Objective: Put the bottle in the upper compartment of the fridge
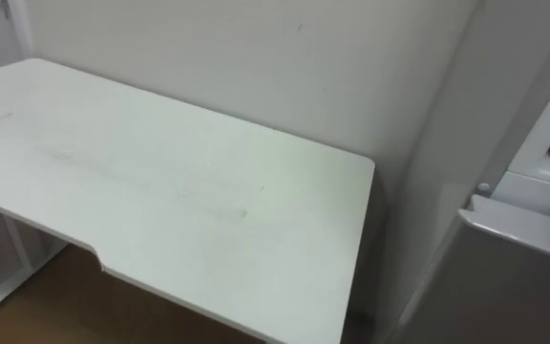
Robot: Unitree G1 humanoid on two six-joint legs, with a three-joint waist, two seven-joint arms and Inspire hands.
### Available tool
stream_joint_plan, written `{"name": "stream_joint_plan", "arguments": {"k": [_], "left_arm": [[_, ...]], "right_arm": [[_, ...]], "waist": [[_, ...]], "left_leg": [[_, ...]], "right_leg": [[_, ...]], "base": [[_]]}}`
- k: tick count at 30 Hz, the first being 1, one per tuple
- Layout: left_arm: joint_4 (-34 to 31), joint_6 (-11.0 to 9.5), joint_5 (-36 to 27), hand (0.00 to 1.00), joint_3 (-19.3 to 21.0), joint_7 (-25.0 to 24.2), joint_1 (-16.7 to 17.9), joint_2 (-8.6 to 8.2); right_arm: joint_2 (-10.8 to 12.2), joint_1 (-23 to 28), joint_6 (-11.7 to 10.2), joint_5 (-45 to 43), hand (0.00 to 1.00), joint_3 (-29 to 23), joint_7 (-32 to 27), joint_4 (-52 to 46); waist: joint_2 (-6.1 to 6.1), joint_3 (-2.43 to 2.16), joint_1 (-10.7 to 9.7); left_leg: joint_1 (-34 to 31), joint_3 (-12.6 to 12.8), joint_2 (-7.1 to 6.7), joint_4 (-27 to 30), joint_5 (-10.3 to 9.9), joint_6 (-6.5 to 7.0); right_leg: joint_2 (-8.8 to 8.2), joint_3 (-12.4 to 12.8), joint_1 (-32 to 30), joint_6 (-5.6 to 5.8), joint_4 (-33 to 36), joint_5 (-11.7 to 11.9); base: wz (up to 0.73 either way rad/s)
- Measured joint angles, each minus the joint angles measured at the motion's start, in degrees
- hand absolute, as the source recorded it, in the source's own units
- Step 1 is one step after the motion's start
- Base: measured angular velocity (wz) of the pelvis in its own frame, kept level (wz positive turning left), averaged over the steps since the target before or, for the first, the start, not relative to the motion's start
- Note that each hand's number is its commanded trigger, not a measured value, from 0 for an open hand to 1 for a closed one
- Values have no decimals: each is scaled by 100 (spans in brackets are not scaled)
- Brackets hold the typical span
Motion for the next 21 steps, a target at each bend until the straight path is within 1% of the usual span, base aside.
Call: {"name": "stream_joint_plan", "arguments": {"k": [1,3,6,10,12,16,19,20,21], "left_arm": [[-9,0,0,0,0,-1,1,-1],[-56,-12,0,0,15,-2,4,5],[-89,-19,0,0,16,-29,7,9],[-94,-44,6,0,23,-180,44,26],[-78,-49,8,0,30,-286,142,31],[-34,-88,67,0,29,-295,290,30],[-3,-135,59,0,20,-291,479,23],[-2,-135,62,0,20,-290,579,14],[-3,-134,71,0,20,-284,661,-8]], "right_arm": [[2,12,0,8,0,-1,23,1],[2,93,11,41,0,-15,130,-2],[0,131,75,41,0,-24,211,-22],[-6,304,82,12,0,-143,346,-207],[-6,429,93,31,0,-145,437,-280],[-6,660,125,49,0,-189,458,-551],[-6,881,131,91,0,-210,496,-1017],[-6,1017,180,130,0,-239,500,-1350],[-6,1131,213,108,0,-244,500,-1647]], "waist": [[-1,-1,0],[-38,-26,-2],[-43,-26,-16],[-38,-23,-23],[-32,-20,-24],[-18,-14,-54],[-9,-13,-138],[4,-24,-177],[24,-37,-230]], "left_leg": [[22,1,0,-5,0,0],[74,7,0,-25,-1,-1],[138,8,-1,-43,-5,-3],[196,17,-5,-52,-11,-3],[333,26,-6,-98,-28,-3],[484,17,-4,-121,-66,-7],[614,83,-24,-259,-64,-6],[659,132,-31,-324,-55,-6],[704,151,-72,-400,-35,-5]], "right_leg": [[5,0,31,2,-23,4],[4,-8,82,3,-31,4],[4,-17,155,6,-37,2],[9,-18,252,11,-46,-1],[9,-25,407,35,-122,-16],[1,-34,521,60,-130,-52],[-46,-15,551,77,-121,-96],[-62,8,550,83,-121,-105],[-73,26,564,85,-114,-106]], "base": [[0],[0],[0],[0],[4],[3],[-6],[-18],[-15]]}}
